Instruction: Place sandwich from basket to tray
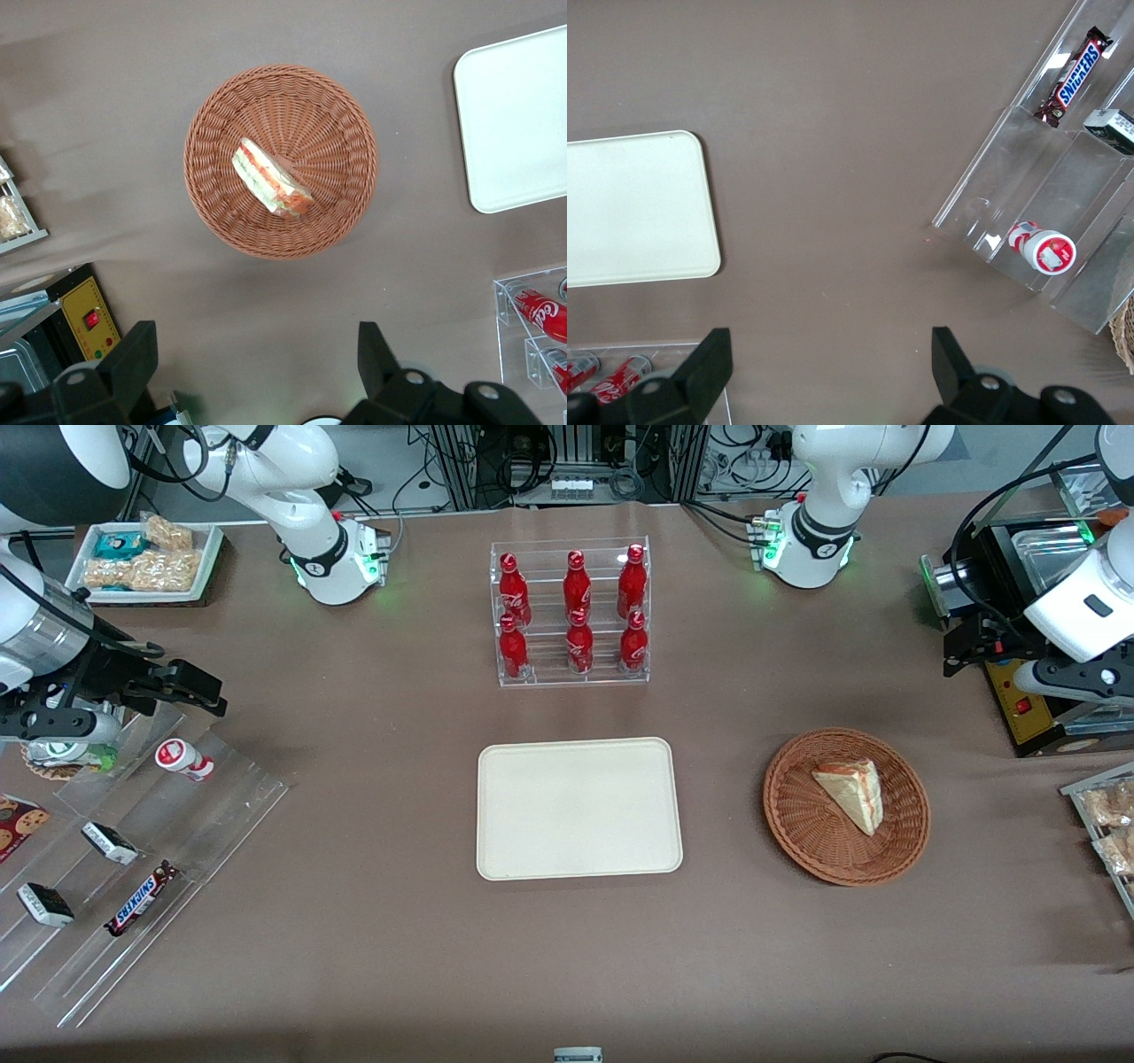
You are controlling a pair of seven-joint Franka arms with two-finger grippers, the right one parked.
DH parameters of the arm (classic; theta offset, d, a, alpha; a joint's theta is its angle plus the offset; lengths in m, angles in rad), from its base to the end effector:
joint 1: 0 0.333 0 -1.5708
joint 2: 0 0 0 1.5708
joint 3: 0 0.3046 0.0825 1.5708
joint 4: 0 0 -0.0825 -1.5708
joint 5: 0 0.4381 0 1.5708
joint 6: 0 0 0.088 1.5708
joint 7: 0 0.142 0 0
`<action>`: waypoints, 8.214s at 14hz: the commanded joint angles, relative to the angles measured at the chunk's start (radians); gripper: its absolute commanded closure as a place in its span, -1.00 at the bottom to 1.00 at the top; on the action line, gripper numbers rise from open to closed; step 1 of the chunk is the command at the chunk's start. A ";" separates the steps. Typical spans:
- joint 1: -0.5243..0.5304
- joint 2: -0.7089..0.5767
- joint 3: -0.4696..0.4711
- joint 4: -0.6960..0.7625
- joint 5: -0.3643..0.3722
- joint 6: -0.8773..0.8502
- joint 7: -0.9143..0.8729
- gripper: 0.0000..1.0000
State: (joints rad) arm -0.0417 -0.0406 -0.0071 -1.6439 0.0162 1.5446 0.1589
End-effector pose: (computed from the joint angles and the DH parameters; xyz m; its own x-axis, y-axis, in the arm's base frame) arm 0.5895 -0.0265 0.5620 0.9767 -0.2057 -0.0605 -0.2064 -0.9784 -0.0070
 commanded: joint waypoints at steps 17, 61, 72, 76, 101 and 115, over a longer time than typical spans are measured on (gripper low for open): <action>0.009 0.048 -0.002 -0.085 0.004 0.078 0.013 -1.00; -0.670 0.741 -0.004 0.174 0.033 0.736 -1.188 0.87; -0.728 0.780 -0.007 0.154 0.119 0.805 -1.093 0.46; -0.738 0.763 -0.007 0.147 0.119 0.802 -1.113 -1.00; -0.189 0.117 0.001 -0.145 0.013 0.261 -0.523 -1.00; -0.033 -0.031 0.004 -0.112 0.015 0.138 -0.151 -1.00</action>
State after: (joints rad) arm -0.0905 -0.0551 0.0083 -1.7602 0.0411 1.7075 -0.0073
